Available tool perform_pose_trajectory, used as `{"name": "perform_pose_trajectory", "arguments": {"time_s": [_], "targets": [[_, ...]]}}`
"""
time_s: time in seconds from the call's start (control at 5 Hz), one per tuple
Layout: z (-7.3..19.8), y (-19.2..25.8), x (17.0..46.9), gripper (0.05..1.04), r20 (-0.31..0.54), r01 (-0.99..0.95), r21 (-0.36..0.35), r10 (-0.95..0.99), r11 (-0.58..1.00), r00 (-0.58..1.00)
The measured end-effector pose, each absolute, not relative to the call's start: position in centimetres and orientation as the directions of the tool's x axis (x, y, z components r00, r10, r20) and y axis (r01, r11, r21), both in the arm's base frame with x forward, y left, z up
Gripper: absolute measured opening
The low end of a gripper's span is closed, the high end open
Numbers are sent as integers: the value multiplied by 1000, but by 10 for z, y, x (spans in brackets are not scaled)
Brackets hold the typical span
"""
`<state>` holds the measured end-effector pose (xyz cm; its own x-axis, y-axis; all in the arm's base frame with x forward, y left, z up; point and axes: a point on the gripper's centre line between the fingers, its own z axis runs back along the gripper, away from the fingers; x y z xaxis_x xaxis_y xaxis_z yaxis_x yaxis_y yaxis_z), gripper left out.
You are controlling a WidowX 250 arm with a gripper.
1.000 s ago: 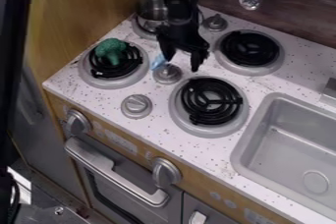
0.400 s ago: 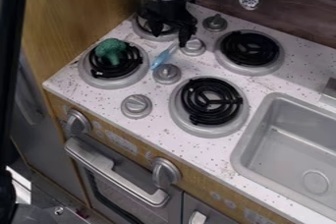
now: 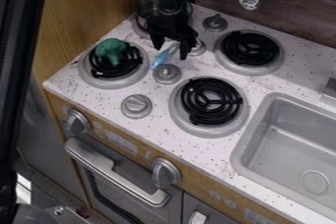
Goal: Take the blue spatula and put it to the right lower burner
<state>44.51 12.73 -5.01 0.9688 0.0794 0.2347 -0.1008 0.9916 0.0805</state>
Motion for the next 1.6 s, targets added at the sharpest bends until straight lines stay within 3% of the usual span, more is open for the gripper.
{"name": "perform_pose_trajectory", "arguments": {"time_s": [0.4,0.8,1.0,1.4,1.6], "targets": [[-63,130,446,951,191,-108,87,90,990,978],[-63,135,447,367,207,-129,81,110,988,972],[-65,133,443,215,202,-110,74,93,991,975],[-11,100,421,185,309,-74,43,57,996,949],[-5,66,396,185,315,-9,51,-8,999,949]]}}
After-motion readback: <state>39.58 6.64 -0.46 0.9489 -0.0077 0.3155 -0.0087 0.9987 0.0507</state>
